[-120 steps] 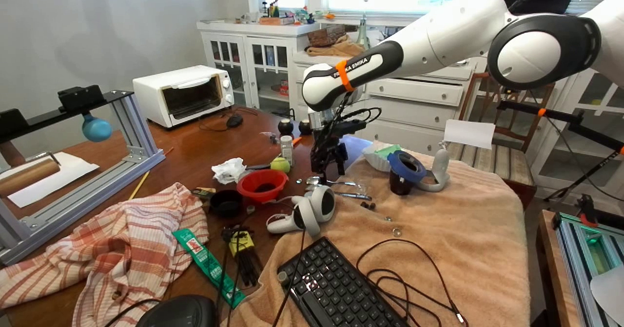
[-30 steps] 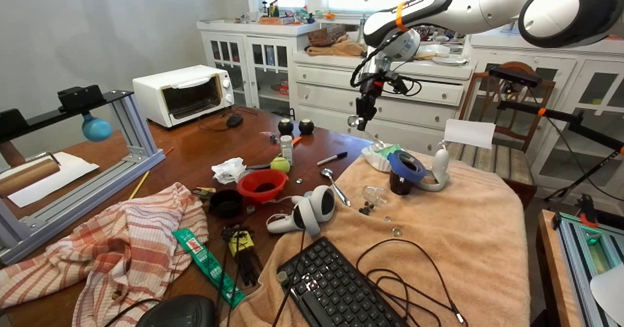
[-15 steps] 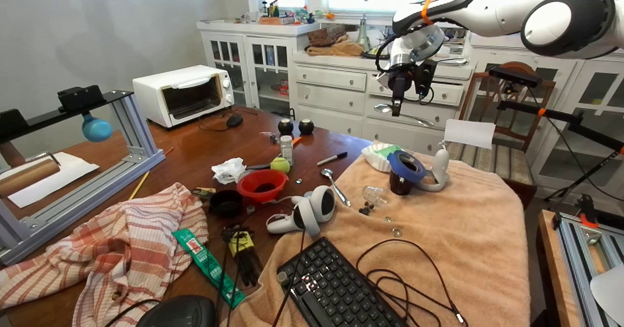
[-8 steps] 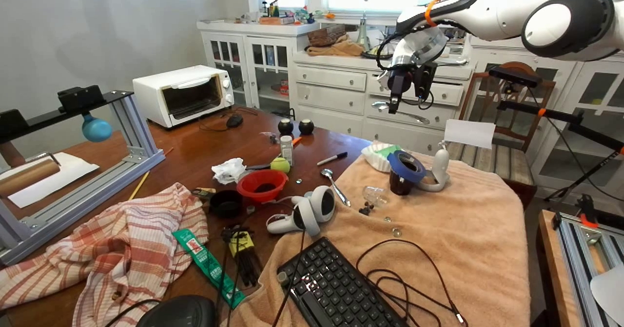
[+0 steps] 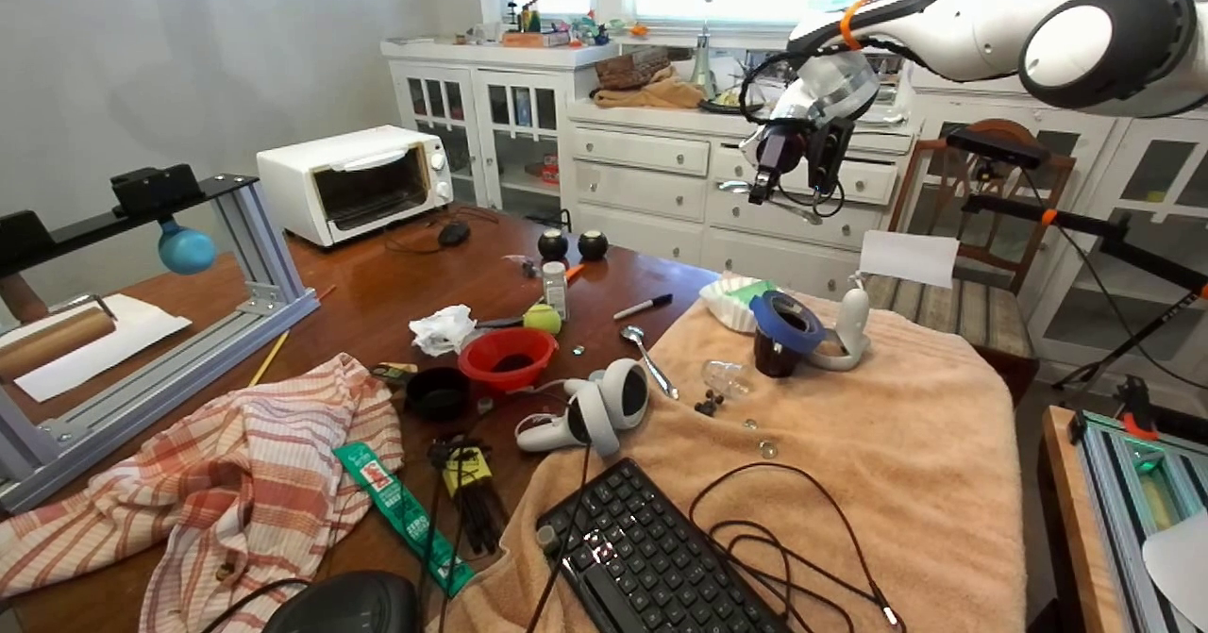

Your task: Put the spoon inside the black cup

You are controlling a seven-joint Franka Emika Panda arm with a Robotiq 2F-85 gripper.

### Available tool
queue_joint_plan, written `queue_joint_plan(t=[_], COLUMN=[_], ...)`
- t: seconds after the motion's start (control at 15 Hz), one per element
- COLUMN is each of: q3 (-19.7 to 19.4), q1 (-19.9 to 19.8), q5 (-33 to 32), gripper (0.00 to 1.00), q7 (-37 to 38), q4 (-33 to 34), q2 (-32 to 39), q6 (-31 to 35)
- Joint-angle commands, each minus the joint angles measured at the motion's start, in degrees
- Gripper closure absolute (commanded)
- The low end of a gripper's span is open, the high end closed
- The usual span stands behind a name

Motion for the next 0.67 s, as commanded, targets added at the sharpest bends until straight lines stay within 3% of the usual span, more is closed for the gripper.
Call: queue_joint_plan(t=[0.0, 0.2, 0.33, 0.6], q3=[0.92, 0.74, 0.93, 0.99], q1=[-2.94, -4.2, -5.99, -8.44], q5=[2.52, 0.11, 3.36, 6.58], gripper=[0.98, 0.98, 0.98, 0.98], q7=[-2.58, -10.78, -15.77, -23.04], q4=[-2.67, -5.06, -10.35, -18.06], q2=[-0.13, -1.18, -3.64, -7.05], q6=[-1.87, -2.89, 1.38, 3.42])
